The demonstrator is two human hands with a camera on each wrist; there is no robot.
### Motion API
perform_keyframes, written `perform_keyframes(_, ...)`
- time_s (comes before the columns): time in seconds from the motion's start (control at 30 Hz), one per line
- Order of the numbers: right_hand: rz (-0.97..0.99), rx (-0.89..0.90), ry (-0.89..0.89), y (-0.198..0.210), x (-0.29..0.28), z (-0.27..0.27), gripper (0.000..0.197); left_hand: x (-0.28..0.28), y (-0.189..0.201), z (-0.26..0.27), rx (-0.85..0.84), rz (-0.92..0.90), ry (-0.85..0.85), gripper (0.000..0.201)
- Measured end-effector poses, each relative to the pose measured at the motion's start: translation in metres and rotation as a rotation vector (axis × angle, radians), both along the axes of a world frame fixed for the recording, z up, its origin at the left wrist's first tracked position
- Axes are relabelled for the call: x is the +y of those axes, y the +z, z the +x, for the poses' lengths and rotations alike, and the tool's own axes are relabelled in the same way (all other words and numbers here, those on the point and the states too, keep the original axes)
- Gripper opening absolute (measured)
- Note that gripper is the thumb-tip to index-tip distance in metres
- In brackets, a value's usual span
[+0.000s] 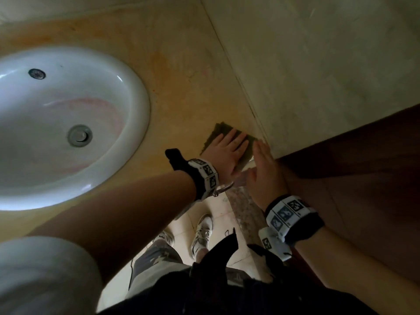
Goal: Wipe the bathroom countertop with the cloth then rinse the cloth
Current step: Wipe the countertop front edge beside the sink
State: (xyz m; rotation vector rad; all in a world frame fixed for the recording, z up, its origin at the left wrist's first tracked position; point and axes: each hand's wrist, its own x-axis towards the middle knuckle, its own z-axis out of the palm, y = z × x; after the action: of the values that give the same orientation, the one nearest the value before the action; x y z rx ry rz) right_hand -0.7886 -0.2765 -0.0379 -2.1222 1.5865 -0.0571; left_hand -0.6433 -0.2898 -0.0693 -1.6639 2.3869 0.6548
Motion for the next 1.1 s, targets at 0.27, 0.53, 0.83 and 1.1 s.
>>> perform_keyframes(0.27, 0.002, 0.170, 0.234, -0.021, -0.001, 0.061, 0.068, 0.056, 0.018, 0.100, 0.105, -0.089, 0.271, 0.077)
perform_keyframes(0.53, -0.037, 0.267, 0.709, -0.032, 0.047, 0.131, 0.066, 0.124, 0.017, 0.137, -0.003, -0.009, 0.512, 0.089)
perform_keyframes(0.83, -0.050, 0.379, 0.259, -0.035, -0.032, 0.030, 0.064, 0.121, 0.016, 0.139, 0.047, 0.000, 0.550, 0.095)
perform_keyframes(1.1, -0.047, 0.371, 0.280, -0.037, -0.032, 0.118, 0.068, 0.122, 0.014, 0.140, 0.031, 0.008, 0.547, 0.096)
